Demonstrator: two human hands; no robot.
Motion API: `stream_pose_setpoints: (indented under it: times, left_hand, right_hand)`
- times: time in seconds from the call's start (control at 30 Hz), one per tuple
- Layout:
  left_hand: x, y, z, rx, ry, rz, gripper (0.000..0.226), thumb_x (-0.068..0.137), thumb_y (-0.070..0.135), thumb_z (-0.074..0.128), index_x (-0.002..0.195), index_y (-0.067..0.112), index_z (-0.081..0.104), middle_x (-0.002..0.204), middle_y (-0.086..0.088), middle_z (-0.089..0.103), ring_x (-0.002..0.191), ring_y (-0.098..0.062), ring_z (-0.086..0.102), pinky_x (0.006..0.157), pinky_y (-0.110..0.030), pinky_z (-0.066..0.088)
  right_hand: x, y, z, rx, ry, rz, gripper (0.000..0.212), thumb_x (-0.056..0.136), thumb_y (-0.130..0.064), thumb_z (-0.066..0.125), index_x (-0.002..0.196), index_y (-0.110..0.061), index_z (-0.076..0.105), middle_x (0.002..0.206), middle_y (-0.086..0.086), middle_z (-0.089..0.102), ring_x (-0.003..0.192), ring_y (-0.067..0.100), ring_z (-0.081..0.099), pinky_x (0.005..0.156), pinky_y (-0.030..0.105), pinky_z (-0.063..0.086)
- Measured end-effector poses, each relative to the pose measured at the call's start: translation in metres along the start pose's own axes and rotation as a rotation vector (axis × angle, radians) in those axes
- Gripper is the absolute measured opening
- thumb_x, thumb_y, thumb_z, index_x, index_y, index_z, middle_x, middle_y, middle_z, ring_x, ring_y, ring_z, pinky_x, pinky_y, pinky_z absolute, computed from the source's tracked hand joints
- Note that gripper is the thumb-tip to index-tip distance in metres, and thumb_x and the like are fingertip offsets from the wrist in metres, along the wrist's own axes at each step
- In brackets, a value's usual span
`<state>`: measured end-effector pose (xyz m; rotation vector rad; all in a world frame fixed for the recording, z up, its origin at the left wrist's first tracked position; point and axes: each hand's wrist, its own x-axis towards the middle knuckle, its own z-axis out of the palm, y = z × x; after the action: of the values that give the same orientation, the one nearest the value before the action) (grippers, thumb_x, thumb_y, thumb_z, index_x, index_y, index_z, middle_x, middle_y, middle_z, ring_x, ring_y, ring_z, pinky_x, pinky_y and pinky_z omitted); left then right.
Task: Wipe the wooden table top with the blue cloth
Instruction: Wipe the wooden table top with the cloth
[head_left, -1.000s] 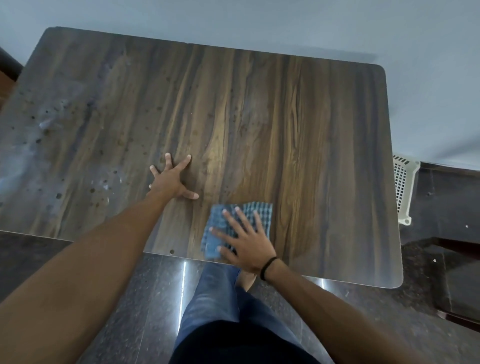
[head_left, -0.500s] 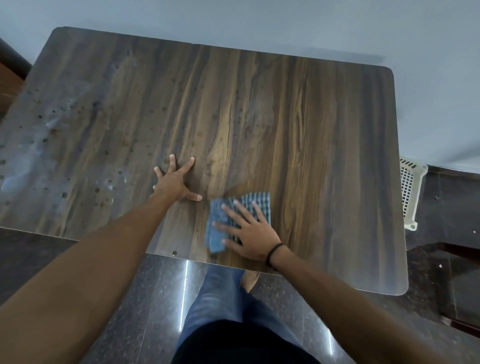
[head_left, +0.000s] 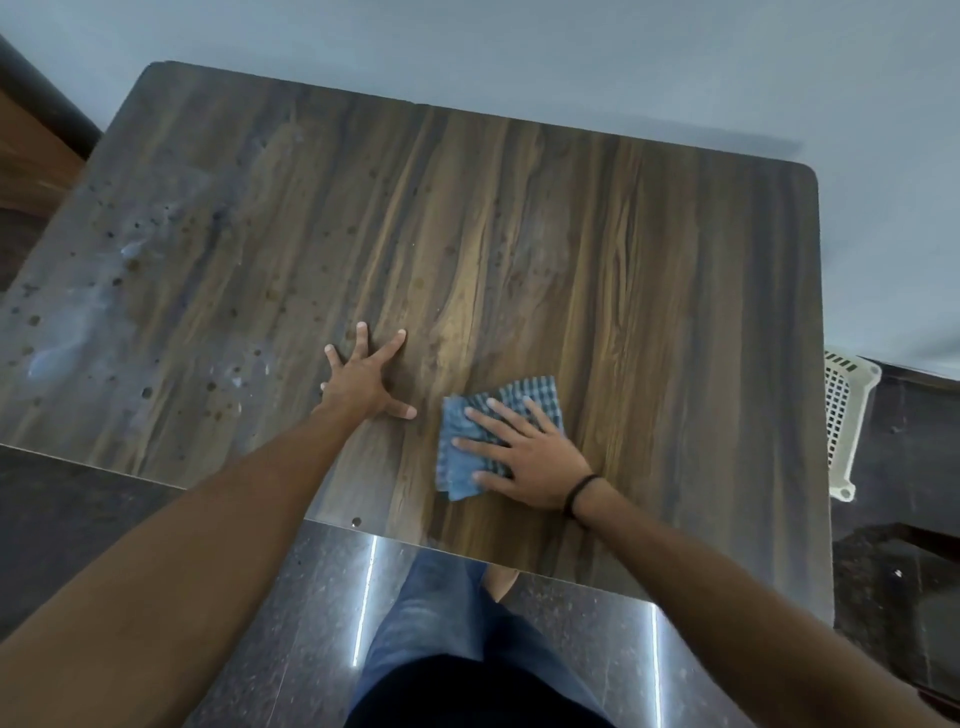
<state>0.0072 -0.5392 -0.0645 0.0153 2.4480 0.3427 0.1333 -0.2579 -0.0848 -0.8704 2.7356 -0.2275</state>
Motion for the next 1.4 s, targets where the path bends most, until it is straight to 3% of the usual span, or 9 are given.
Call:
stream_pose_setpoints:
  times: [0.13, 0.23, 0.4, 0.47, 0.63, 0.83, 1.07, 1.27, 1.4]
  left_hand:
    - [-0.008, 0.010, -0.005, -0.015, -0.028, -0.049, 0.131, 0.062, 0.047, 0.093, 0.153, 0.059, -0.001, 0.165, 0.006, -0.028, 0.147, -0.053, -0.020, 0.110, -0.077, 0.022]
    - [-0.010, 0.010, -0.007, -0.019, -0.044, -0.039, 0.131, 0.063, 0.046, 0.093, 0.153, 0.058, -0.002, 0.164, 0.006, -0.029, 0.146, -0.053, -0.022, 0.109, -0.078, 0.021]
    - [-0.011, 0.010, -0.007, -0.023, -0.040, -0.042, 0.132, 0.062, 0.046, 0.093, 0.153, 0.059, -0.001, 0.164, 0.007, -0.030, 0.147, -0.052, -0.021, 0.107, -0.080, 0.021]
    - [-0.011, 0.012, -0.008, -0.021, -0.043, -0.043, 0.131, 0.063, 0.045, 0.093, 0.153, 0.059, -0.001, 0.164, 0.007, -0.030, 0.147, -0.051, -0.021, 0.105, -0.081, 0.021]
    - [-0.009, 0.010, -0.008, -0.016, -0.058, -0.040, 0.131, 0.064, 0.045, 0.093, 0.153, 0.058, -0.003, 0.163, 0.007, -0.032, 0.147, -0.051, -0.023, 0.106, -0.082, 0.019]
    - [-0.012, 0.012, -0.009, -0.033, -0.059, -0.039, 0.131, 0.064, 0.044, 0.093, 0.153, 0.058, -0.002, 0.163, 0.007, -0.032, 0.147, -0.050, -0.022, 0.107, -0.081, 0.018]
    - [-0.012, 0.012, -0.010, -0.036, -0.062, -0.040, 0.131, 0.065, 0.043, 0.093, 0.153, 0.059, -0.002, 0.163, 0.008, -0.032, 0.147, -0.050, -0.023, 0.107, -0.081, 0.017]
    - [-0.012, 0.011, -0.012, -0.049, -0.067, -0.036, 0.131, 0.065, 0.042, 0.093, 0.152, 0.060, -0.004, 0.162, 0.009, -0.034, 0.147, -0.049, -0.024, 0.108, -0.080, 0.018]
    - [-0.011, 0.011, -0.011, -0.059, -0.085, -0.045, 0.132, 0.066, 0.040, 0.093, 0.151, 0.061, -0.006, 0.160, 0.009, -0.037, 0.146, -0.048, -0.028, 0.108, -0.081, 0.016]
  right_hand:
    - [0.014, 0.063, -0.019, 0.109, 0.106, 0.443, 0.058, 0.098, -0.069, 0.022, 0.153, -0.055, 0.013, 0.166, -0.014, 0.003, 0.155, 0.019, 0.002, 0.122, 0.055, -0.003]
    - [0.059, 0.030, -0.025, 0.234, 0.168, 0.756, 0.058, 0.101, -0.063, 0.021, 0.156, -0.050, 0.008, 0.166, -0.012, -0.008, 0.154, 0.023, -0.010, 0.118, 0.057, -0.014]
    - [0.014, 0.015, 0.001, 0.008, 0.048, 0.031, 0.055, 0.101, -0.066, 0.026, 0.154, -0.053, 0.018, 0.167, -0.012, 0.007, 0.155, 0.020, 0.004, 0.121, 0.059, 0.005]
    - [0.003, 0.055, -0.005, 0.006, 0.073, 0.141, 0.056, 0.099, -0.068, 0.027, 0.153, -0.055, 0.016, 0.167, -0.014, 0.007, 0.155, 0.018, 0.004, 0.121, 0.059, 0.008]
    - [0.067, 0.061, -0.032, 0.269, 0.204, 0.863, 0.058, 0.101, -0.062, 0.021, 0.156, -0.049, 0.009, 0.167, -0.010, -0.004, 0.154, 0.021, -0.010, 0.120, 0.057, -0.010]
    - [0.029, 0.043, -0.012, 0.044, 0.053, 0.115, 0.055, 0.100, -0.067, 0.023, 0.154, -0.053, 0.018, 0.167, -0.012, 0.009, 0.155, 0.018, 0.004, 0.120, 0.060, 0.008]
    - [0.094, 0.095, -0.048, 0.275, 0.214, 0.903, 0.059, 0.101, -0.062, 0.022, 0.157, -0.047, 0.011, 0.168, -0.008, -0.003, 0.154, 0.022, -0.008, 0.119, 0.058, -0.010]
    - [0.072, 0.093, -0.038, 0.050, 0.013, 0.146, 0.054, 0.100, -0.068, 0.021, 0.152, -0.058, 0.013, 0.166, -0.017, 0.001, 0.155, 0.017, 0.000, 0.122, 0.053, -0.002]
    - [0.095, 0.149, -0.065, 0.225, 0.132, 0.769, 0.057, 0.099, -0.066, 0.024, 0.154, -0.053, 0.013, 0.166, -0.014, -0.003, 0.154, 0.017, -0.006, 0.121, 0.053, -0.008]
